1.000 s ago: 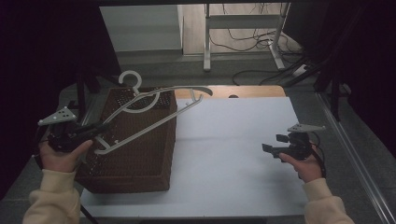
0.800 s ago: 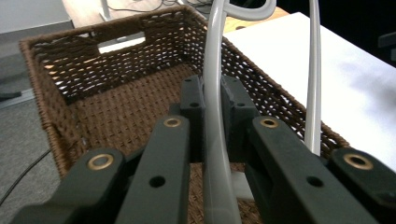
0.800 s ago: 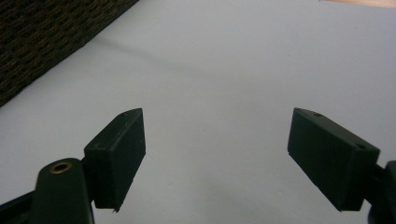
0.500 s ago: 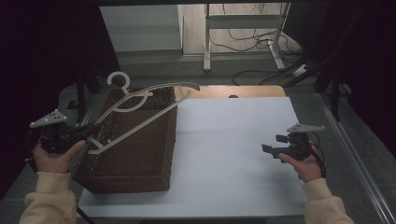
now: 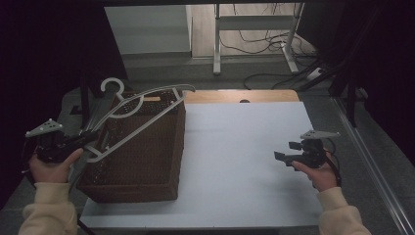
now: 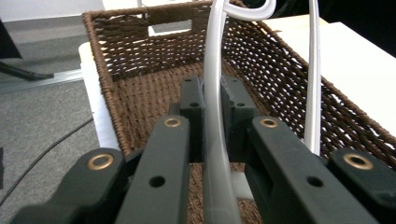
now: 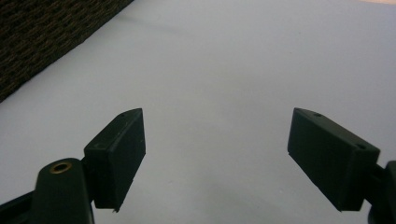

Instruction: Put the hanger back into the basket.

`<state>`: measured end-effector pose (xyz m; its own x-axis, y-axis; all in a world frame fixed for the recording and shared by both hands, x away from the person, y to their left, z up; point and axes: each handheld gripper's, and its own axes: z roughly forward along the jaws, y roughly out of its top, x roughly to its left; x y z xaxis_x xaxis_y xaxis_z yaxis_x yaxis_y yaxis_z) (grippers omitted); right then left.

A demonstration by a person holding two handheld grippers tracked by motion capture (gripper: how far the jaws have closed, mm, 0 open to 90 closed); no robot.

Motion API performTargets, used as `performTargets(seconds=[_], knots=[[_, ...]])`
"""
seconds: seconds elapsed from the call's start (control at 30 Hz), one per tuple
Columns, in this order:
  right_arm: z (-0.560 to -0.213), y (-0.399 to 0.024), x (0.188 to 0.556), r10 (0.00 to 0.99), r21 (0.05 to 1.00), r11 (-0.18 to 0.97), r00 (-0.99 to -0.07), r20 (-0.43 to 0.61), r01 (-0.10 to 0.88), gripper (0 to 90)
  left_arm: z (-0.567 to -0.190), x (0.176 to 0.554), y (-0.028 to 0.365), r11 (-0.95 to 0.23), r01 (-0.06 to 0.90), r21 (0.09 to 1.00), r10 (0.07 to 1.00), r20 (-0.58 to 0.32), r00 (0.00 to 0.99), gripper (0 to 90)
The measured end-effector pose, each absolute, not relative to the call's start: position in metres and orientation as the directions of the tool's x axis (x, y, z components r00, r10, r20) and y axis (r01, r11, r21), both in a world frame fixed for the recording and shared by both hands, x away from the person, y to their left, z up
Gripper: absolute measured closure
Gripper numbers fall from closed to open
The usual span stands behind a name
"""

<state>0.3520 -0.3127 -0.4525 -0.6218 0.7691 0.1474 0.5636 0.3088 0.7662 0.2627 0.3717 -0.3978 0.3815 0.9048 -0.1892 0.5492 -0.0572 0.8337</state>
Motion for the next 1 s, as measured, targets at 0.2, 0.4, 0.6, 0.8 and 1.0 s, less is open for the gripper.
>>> performTargets(seconds=[0.2, 0.4, 0.6, 0.8, 1.0], knots=[[-0.453, -0.313, 0.352, 0.77, 0.768, 0.308, -0.621, 0.146, 0.562, 19.3, -0.404, 0.264, 0.375, -0.041, 0.557, 0.829, 0.913, -0.195, 0.358, 81.4], [-0.453, -0.314, 0.352, 0.768, 0.767, 0.31, -0.623, 0.146, 0.561, 19.2, -0.41, 0.265, 0.38, -0.029, 0.568, 0.823, 0.921, -0.198, 0.334, 81.4], [-0.453, -0.313, 0.352, 0.769, 0.767, 0.309, -0.622, 0.147, 0.563, 19.2, -0.417, 0.266, 0.384, -0.012, 0.578, 0.816, 0.928, -0.206, 0.31, 81.4], [-0.453, -0.314, 0.353, 0.77, 0.766, 0.308, -0.621, 0.148, 0.564, 19.2, -0.422, 0.267, 0.385, -0.011, 0.586, 0.81, 0.937, -0.196, 0.289, 81.4], [-0.453, -0.313, 0.353, 0.769, 0.764, 0.309, -0.621, 0.15, 0.567, 19.2, -0.426, 0.267, 0.388, 0.007, 0.587, 0.81, 0.944, -0.199, 0.263, 81.4]])
